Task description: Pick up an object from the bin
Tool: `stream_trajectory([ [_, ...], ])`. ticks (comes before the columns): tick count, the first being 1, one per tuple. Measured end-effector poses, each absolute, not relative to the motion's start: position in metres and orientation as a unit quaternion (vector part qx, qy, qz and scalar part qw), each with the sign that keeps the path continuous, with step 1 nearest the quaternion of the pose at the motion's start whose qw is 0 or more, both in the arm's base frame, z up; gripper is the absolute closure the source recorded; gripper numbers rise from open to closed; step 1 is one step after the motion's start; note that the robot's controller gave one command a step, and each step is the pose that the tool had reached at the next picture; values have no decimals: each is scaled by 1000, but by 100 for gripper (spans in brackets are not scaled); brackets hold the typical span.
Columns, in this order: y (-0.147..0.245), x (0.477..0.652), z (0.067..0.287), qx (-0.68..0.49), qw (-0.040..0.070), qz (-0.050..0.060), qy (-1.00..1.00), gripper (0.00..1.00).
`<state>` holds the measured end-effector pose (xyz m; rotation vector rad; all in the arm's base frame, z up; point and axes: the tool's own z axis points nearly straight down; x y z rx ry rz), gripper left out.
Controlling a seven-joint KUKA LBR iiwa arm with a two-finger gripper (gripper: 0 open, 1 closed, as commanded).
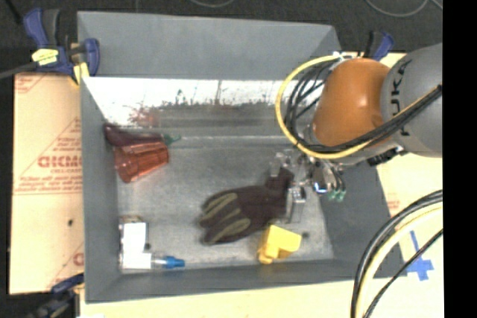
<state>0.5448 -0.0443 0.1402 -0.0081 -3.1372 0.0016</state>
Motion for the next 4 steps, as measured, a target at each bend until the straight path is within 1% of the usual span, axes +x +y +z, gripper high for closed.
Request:
stream_trajectory([
  [1,-44,546,145,-2,-1,1,-1000,0],
  [2,-41,552,82,-63,1,1,-998,100],
  [3,-41,552,82,-63,1,1,-998,100],
  [4,-43,565,185,-41,0,1,-999,100],
])
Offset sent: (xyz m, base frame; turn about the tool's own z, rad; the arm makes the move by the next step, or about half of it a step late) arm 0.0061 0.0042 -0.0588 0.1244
